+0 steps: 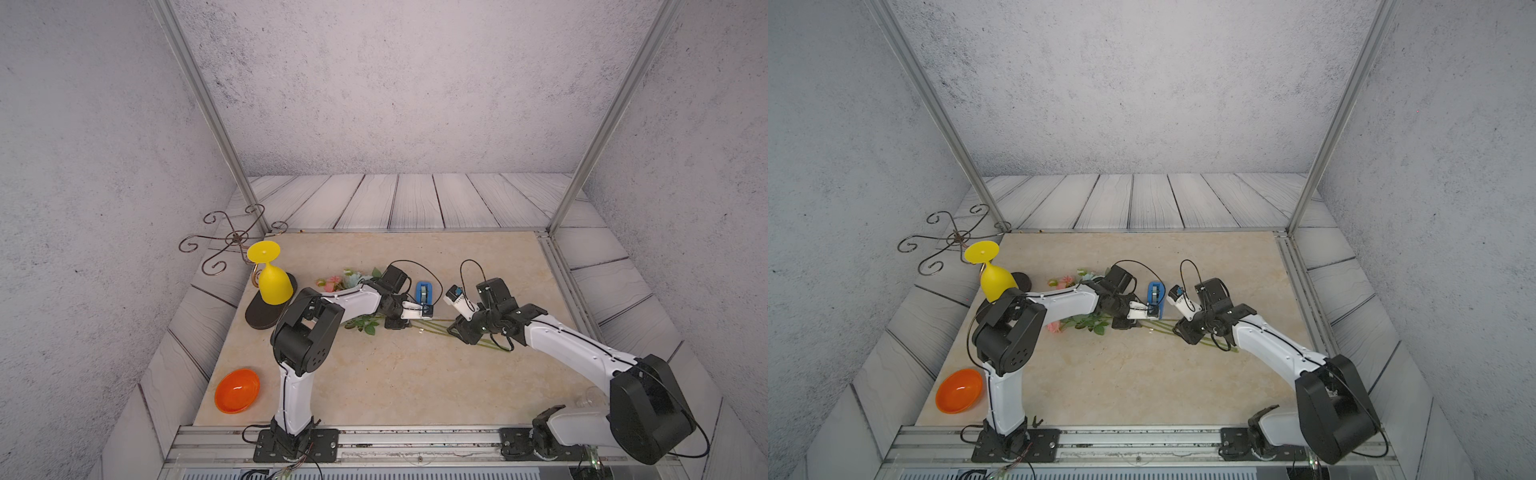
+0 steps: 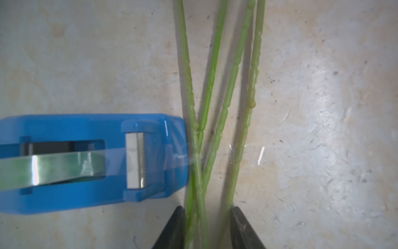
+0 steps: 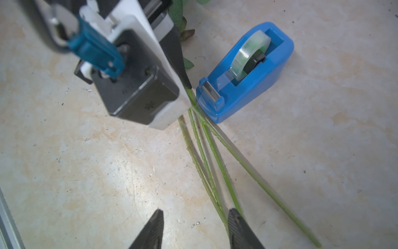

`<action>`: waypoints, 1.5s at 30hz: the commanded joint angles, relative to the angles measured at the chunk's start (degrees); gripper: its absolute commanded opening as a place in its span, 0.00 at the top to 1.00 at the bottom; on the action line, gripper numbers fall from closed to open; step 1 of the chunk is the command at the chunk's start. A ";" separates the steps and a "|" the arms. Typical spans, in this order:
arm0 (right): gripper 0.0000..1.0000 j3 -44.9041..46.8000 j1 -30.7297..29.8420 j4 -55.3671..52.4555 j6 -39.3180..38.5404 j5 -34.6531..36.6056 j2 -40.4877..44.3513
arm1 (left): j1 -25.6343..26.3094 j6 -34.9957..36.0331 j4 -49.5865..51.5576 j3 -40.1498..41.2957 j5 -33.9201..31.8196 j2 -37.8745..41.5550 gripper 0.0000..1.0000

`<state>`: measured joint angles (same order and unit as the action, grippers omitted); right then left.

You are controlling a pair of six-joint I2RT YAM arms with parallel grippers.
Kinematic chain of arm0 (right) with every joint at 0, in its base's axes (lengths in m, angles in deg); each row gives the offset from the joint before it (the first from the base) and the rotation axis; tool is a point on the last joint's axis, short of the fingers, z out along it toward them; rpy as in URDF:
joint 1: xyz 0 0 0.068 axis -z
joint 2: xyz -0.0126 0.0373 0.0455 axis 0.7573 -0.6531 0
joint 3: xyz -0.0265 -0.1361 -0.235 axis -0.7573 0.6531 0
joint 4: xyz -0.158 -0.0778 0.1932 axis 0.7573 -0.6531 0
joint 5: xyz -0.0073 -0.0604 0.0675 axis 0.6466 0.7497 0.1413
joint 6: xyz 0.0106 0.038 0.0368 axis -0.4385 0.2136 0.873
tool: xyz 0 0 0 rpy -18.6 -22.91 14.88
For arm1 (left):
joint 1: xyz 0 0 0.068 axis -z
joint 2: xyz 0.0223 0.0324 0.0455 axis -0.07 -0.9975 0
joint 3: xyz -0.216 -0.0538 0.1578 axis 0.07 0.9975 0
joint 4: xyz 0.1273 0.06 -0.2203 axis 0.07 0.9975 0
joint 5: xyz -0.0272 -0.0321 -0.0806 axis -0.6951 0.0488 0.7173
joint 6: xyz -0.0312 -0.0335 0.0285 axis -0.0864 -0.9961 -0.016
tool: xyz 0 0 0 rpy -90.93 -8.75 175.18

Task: Wrap bouquets with tape
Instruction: Gather the flowers at the center of the board.

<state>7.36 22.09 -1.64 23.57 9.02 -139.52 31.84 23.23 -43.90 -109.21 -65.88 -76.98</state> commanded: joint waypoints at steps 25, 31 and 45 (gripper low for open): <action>0.52 -6.51 0.04 -2.27 -1.61 0.55 -8.82 | 0.97 -2.51 -7.44 4.90 -4.53 2.99 0.90; 0.51 -11.57 1.64 -7.03 -2.89 -0.84 -14.42 | 0.97 -0.75 -3.66 3.54 -1.77 1.85 0.85; 0.29 -8.50 2.13 -5.47 -4.41 1.45 -10.81 | 0.80 -2.56 2.65 -2.17 -2.11 2.27 0.69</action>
<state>-1.51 23.86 -6.67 20.22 9.37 -152.94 32.54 20.94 -45.72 -109.91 -69.26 -75.19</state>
